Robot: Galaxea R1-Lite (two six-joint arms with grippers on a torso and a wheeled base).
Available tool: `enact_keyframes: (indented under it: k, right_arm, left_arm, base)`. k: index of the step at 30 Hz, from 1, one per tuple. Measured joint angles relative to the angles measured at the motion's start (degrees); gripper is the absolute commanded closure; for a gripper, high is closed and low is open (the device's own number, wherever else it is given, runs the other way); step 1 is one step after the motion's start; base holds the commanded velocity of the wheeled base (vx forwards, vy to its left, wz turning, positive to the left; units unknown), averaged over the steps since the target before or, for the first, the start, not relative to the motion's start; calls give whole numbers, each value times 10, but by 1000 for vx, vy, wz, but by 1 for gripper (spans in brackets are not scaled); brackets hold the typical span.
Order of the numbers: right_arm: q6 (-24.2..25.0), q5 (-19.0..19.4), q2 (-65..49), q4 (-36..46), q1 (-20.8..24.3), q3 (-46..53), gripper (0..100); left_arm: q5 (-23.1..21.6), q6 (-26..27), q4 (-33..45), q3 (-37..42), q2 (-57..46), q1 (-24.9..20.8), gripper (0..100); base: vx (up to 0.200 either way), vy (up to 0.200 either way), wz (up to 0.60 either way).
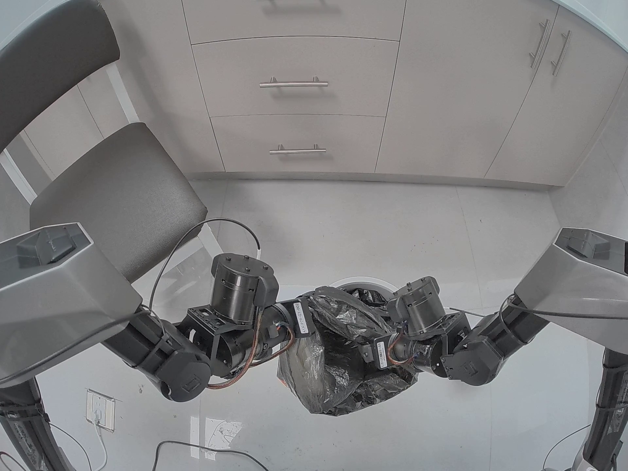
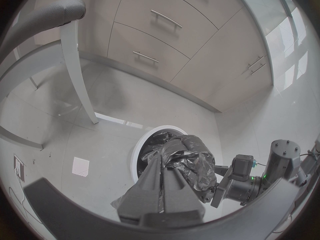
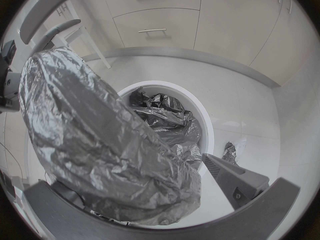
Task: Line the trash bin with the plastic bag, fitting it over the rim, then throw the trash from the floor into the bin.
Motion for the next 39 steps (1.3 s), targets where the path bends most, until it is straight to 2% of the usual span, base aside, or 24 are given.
enact_keyframes:
  k: [8,13,19,24,31,39]
  right_arm:
    - [-4,-34,7,-90,-15,-5,0]
    - [-16,-40,7,-111,-31,-6,0]
    - [-16,-67,8,-140,-44,-4,0]
    - [-17,-74,14,-182,-54,-2,0]
    - [-17,-97,20,-189,-63,-7,0]
    - [-12,-101,23,-194,-72,-2,0]
  left_arm:
    - [2,12,0,0,5,-1,100]
    - [5,45,0,-1,17,0,100]
    - [6,48,-22,-6,34,0,100]
    - [7,49,-32,-12,49,0,100]
    - [6,51,-32,-23,62,0,100]
    - [3,51,-32,-44,85,-2,100]
  base:
    - [0,0,0]
    - [0,0,0]
    - [0,0,0]
    - [0,0,0]
    - [0,0,0]
    - [0,0,0]
